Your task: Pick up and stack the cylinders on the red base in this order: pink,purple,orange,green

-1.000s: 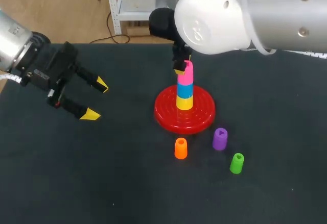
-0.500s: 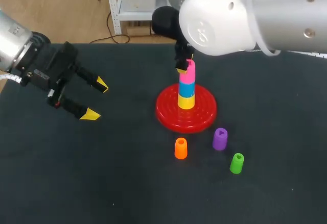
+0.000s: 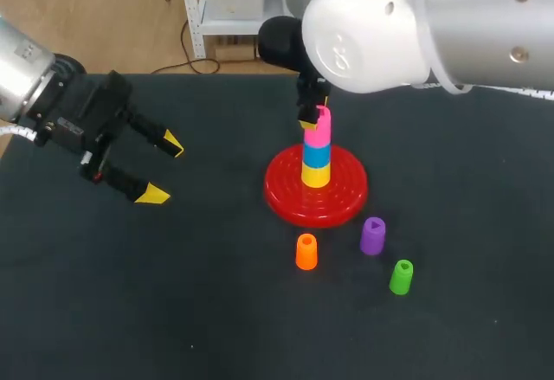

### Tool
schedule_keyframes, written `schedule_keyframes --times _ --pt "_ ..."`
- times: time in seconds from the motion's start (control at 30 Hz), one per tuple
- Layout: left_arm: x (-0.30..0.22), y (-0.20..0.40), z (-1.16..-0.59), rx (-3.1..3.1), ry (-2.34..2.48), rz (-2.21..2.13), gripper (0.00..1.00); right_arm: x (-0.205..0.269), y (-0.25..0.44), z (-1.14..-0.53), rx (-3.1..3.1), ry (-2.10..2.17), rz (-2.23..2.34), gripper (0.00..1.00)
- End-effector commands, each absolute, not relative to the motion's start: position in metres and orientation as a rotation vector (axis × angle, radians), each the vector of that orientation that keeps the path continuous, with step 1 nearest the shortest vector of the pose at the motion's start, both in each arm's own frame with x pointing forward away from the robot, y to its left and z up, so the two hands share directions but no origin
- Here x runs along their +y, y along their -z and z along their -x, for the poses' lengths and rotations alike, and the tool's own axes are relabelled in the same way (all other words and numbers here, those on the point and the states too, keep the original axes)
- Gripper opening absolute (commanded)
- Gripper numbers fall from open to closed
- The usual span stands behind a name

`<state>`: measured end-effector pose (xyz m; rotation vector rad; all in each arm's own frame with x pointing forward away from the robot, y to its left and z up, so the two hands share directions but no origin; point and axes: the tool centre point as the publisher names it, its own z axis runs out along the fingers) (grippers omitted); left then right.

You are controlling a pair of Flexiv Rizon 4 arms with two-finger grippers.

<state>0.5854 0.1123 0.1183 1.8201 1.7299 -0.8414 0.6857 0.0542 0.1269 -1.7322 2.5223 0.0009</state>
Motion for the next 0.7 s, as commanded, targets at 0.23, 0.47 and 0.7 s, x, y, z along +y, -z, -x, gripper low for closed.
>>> schedule_keyframes --times 0.23,0.47,0.7 --pt "0.1135 -0.1173 -0.5842 1.724 0.839 -1.817 1.0 0.0547 -0.1197 -0.6857 2.544 -0.004 1.731 0.0" --pt "0.1135 -0.1173 -0.5842 1.724 0.839 -1.817 1.0 0.0512 -0.1186 -0.6828 2.564 -0.006 1.713 0.0" --pt "0.1135 -0.1173 -0.5842 1.724 0.839 -1.817 1.0 0.0484 -0.1221 -0.6789 2.572 0.063 1.654 1.0"
